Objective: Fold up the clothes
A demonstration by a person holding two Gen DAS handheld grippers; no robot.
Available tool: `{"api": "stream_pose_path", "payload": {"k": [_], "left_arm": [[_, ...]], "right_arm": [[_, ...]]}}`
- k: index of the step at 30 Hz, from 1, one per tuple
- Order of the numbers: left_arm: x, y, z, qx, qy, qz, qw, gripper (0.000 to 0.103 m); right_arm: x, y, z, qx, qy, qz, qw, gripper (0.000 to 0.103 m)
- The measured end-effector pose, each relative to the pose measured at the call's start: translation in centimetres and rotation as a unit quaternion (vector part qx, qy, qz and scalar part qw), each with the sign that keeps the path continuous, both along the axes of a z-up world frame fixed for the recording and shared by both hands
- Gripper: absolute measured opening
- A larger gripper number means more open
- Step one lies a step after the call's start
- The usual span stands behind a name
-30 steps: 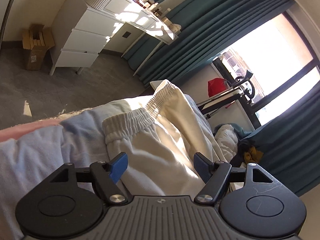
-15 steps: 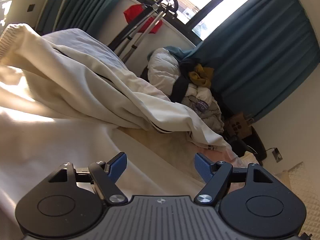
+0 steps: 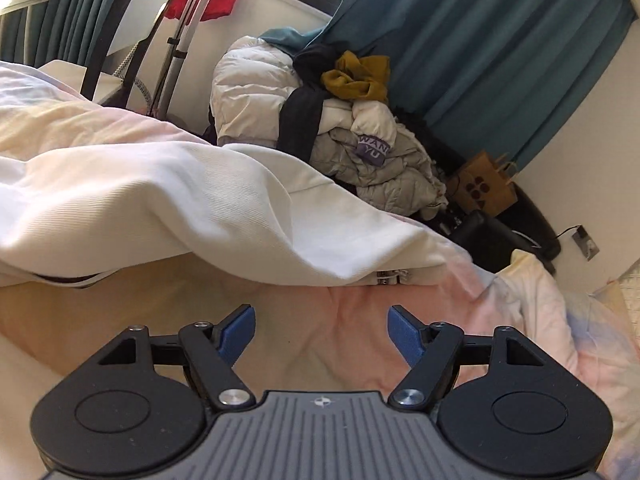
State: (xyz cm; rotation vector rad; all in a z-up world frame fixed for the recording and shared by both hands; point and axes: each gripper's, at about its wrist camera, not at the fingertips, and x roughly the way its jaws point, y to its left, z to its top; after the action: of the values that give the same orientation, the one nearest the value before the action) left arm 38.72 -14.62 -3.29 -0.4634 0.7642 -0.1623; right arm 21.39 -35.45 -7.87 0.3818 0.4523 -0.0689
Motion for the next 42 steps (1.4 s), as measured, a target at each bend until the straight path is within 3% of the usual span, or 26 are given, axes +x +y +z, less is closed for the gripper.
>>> {"api": "stream_pose_path", "payload": {"k": [5, 8, 11, 14, 15, 17, 25, 30, 33, 37, 42], "left_arm": [[4.8, -1.2, -1.7, 0.007, 0.017, 0.026, 0.9995, 0.070], [6.4, -1.5, -1.9, 0.016, 0.019, 0.034, 0.9991, 0.065], [7.2, -1.7, -1.8, 0.027, 0.022, 0.041, 0.9986, 0.047], [7.1, -1.9, -1.1, 0.045, 0.015, 0.039, 0.9981, 0.024], [6.8, -2.0, -0.7, 0.052, 0.013, 0.040, 0.9978, 0.011], [5.9, -2.0, 0.4, 0.065, 0.003, 0.041, 0.9970, 0.004], [0.1, -0.7, 10.1, 0.094, -0.086, 0.012, 0.9917, 0.002], [-4.2, -1.3, 17.7, 0.106, -0.142, -0.053, 0.9828, 0.002], [-5.5, -1.9, 20.5, 0.109, -0.154, -0.088, 0.9782, 0.003], [-3.7, -3.0, 20.4, 0.123, -0.144, -0.108, 0.9759, 0.003], [3.1, -3.6, 13.0, 0.134, -0.099, -0.109, 0.9800, 0.004]], "right_arm": [[2.3, -0.8, -2.1, 0.005, 0.018, -0.015, 1.000, 0.071], [2.9, -1.8, -3.0, 0.038, 0.027, -0.023, 0.999, 0.071], [3.1, -2.0, -3.3, 0.037, 0.031, -0.028, 0.998, 0.071], [3.0, -2.0, -3.2, 0.037, 0.029, -0.032, 0.998, 0.071], [3.0, -2.1, -3.2, 0.034, 0.027, -0.035, 0.998, 0.071], [2.9, -2.2, -3.1, 0.029, 0.025, -0.039, 0.999, 0.071], [2.0, -2.2, -2.1, 0.002, 0.009, -0.050, 0.999, 0.071], [0.2, -1.4, -0.3, -0.013, -0.010, -0.048, 0.999, 0.071], [-1.2, -0.4, 1.1, -0.024, -0.030, -0.031, 0.999, 0.071], [-1.9, 0.2, 1.9, -0.015, -0.053, -0.013, 0.998, 0.071], [-0.4, -0.6, 0.4, 0.012, -0.017, -0.016, 1.000, 0.071]]}}
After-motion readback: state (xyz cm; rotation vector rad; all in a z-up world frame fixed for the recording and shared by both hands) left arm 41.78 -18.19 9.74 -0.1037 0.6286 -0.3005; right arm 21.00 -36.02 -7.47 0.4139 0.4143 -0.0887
